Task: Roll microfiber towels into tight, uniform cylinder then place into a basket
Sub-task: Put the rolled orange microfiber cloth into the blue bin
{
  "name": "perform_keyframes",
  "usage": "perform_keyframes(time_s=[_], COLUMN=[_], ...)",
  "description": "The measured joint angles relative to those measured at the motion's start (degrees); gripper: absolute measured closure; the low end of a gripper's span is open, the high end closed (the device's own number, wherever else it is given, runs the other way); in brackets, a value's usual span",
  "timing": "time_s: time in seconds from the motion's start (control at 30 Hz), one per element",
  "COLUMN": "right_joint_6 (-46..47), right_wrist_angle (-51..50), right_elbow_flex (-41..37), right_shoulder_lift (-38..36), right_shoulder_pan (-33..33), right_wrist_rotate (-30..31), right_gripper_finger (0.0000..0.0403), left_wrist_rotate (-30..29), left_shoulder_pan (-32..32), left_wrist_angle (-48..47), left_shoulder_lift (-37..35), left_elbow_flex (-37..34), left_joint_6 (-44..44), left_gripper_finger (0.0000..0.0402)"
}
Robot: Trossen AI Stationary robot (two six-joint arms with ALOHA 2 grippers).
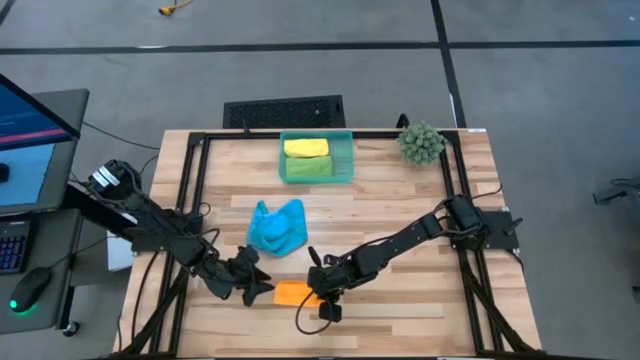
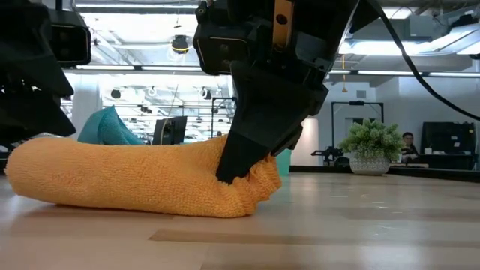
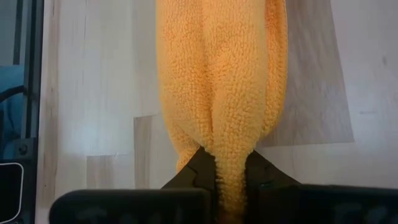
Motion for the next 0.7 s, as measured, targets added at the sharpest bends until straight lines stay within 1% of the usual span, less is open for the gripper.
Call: perform_keyframes(time_s=[0.13,0.23,0.3,0.5,0.7], right_joint_6=[0.0,0.0,0.0,0.02,0.04], right_wrist_angle=[0.0,0.0,0.0,-0.03,-0.13], right_elbow_flex=[0.0,0.0,0.0,0.0,0.01], right_shoulder_lift=[0.0,0.0,0.0,0.0,0.0], right_shoulder_pan=[0.0,0.0,0.0,0.0,0.0], right_wrist_rotate=[0.02,0.04,0.04,0.04,0.04], right_gripper_finger=[0.0361,0.0361,0.0361,0.0361,0.0361], left_wrist_rotate=[-0.19,0.07,0.64,2.11,2.29], left_shoulder_pan=[0.02,0.02,0.24,0.26,1.21], left_wrist_angle=[0.04,1.49,3.16,7.74,8.91], left_shoulder_lift=[0.58,3.44,6.58,13.1,17.67], left_elbow_flex=[0.02,0.08,0.65,2.73,4.28], left_joint_6=[-1.08,-2.59,-3.0,-1.45,-1.86], left_gripper_finger=[0.0182,0.0163,0.0154,0.015,0.015])
